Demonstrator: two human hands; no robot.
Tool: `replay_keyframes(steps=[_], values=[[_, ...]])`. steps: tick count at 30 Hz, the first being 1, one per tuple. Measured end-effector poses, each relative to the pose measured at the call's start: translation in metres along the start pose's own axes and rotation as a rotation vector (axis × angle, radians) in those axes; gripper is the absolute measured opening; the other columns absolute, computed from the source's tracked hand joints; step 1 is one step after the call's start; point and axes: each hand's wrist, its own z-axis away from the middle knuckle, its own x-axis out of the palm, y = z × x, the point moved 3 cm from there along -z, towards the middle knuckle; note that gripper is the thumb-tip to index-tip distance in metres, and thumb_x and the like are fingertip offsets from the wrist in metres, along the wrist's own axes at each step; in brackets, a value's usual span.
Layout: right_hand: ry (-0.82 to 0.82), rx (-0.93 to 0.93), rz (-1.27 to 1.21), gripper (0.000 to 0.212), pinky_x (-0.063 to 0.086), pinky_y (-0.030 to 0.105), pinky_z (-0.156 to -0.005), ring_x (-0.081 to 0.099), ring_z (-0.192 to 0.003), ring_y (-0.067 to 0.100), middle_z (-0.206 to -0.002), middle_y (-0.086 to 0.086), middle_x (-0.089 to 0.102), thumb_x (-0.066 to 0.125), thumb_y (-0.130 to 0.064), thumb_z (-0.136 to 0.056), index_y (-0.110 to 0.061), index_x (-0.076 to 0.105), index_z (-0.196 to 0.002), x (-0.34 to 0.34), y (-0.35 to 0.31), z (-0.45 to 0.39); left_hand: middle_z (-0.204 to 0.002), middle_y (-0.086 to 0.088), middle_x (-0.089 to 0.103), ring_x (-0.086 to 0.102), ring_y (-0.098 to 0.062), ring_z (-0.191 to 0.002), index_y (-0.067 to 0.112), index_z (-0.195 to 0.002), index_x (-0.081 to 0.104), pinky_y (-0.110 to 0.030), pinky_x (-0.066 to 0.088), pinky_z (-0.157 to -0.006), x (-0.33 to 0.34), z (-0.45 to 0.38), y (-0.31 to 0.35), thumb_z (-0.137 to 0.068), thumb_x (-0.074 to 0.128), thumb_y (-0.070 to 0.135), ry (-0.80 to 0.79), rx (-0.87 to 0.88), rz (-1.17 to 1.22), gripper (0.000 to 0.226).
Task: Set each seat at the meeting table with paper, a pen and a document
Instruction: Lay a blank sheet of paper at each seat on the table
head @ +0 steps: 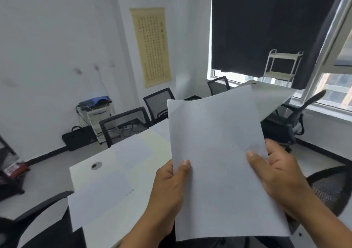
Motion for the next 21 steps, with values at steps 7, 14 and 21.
replay_keyframes(steps=[7,14,21], values=[[-0.176,0.056,0.119,0.02,0.062,0.057,-0.093,0.081,-0.096,0.021,-0.106,-0.006,0.083,0.062,-0.022,-0.108,-0.038,0.074,-0.111,0.033,0.04,-0.078,-0.105,-0.005,0.086,0.083,-0.028,-0.097,0.016,-0.116,0.08,-0.052,0.065,-0.095,-0.005,-0.068,-0.037,-0.115,0.053,0.031,0.081,-0.141,0.033,0.031],[-0.366,0.125,0.259,0.016,0.06,0.062,-0.093,0.075,-0.1,0.035,-0.103,0.004,0.079,0.063,-0.039,-0.104,-0.028,0.071,-0.112,0.08,0.105,-0.143,-0.088,0.012,0.084,0.08,-0.002,-0.078,0.019,-0.108,0.08,-0.011,0.053,-0.061,-0.025,-0.117,-0.081,-0.114,0.054,0.026,0.239,-0.219,-0.061,0.028],[-0.577,0.201,0.329,0.019,0.061,0.054,-0.084,0.07,-0.092,0.034,-0.095,0.005,0.075,0.061,-0.035,-0.105,-0.019,0.067,-0.098,0.138,0.171,-0.191,-0.1,0.014,0.085,0.08,-0.005,-0.093,0.021,-0.118,0.08,-0.018,0.058,-0.077,-0.044,-0.158,-0.144,-0.113,0.055,0.03,0.417,-0.337,-0.053,0.027]])
